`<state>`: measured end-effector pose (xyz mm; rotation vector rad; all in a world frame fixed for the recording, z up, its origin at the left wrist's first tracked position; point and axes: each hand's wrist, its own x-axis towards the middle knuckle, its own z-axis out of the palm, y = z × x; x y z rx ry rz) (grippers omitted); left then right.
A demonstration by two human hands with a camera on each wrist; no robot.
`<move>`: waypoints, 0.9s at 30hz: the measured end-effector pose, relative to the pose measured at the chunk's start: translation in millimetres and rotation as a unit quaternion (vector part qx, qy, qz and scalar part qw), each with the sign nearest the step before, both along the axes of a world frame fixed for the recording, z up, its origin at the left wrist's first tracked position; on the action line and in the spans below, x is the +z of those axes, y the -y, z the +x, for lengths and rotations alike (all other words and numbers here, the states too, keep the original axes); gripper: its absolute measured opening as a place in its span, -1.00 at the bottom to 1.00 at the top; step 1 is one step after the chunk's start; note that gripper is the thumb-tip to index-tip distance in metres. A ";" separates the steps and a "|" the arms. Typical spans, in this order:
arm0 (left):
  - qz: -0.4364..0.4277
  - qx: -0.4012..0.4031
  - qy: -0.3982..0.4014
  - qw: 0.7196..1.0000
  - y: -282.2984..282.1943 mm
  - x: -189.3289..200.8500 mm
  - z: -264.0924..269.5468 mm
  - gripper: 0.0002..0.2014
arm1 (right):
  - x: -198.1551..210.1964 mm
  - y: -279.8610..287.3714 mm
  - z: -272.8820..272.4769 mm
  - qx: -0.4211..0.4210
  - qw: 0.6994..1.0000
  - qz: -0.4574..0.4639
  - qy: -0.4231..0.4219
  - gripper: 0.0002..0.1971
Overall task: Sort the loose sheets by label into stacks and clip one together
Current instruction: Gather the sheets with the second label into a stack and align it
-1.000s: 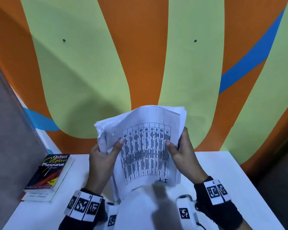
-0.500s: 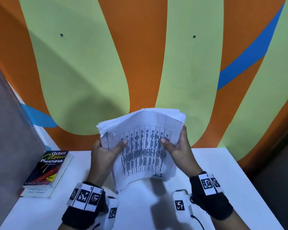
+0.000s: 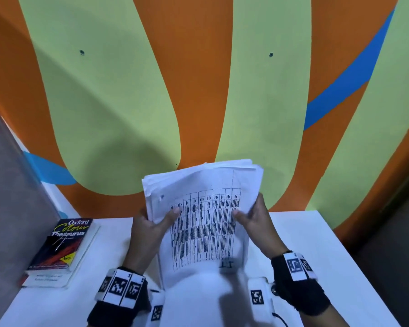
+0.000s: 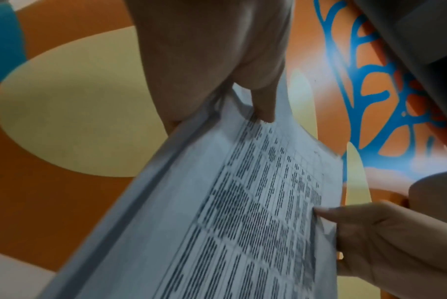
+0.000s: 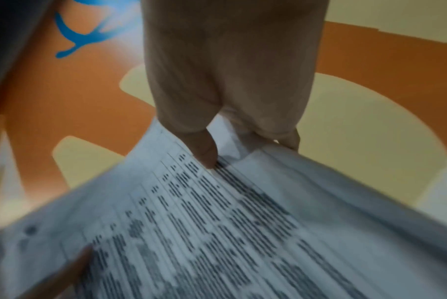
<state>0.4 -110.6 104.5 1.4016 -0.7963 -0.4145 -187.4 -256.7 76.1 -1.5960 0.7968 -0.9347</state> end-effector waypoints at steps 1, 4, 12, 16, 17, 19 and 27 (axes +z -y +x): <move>0.013 0.007 0.005 1.000 1.6 -3.2 -0.7 -0.73 | -7.0 0.8 -0.7 -0.011 1.000 -0.004 -0.017 -0.61; 0.022 0.024 0.010 0.999 3.4 -2.8 6.3 -0.77 | -0.1 -0.8 -1.8 -0.035 0.999 -0.031 -0.024 -0.76; 0.108 0.093 0.351 0.925 11.7 57.0 22.7 0.03 | 60.5 15.3 -3.0 0.053 0.982 -0.151 -0.101 -0.89; 0.126 -0.057 0.260 0.956 24.8 44.6 31.6 -0.84 | 70.8 16.4 -3.2 0.042 0.971 -0.192 -0.133 -0.78; 0.111 -0.059 0.252 0.960 25.4 35.7 32.7 -0.89 | 71.2 16.2 -8.2 0.034 0.976 -0.175 -0.128 -0.83; 0.076 -0.057 0.197 0.976 21.8 21.7 35.0 -0.91 | 56.4 26.2 -27.6 -0.016 0.981 -0.138 -0.133 -0.54; 0.029 -0.026 0.099 0.994 -8.2 0.9 52.5 -0.81 | -48.6 25.5 -91.5 -0.007 0.987 0.134 0.088 0.01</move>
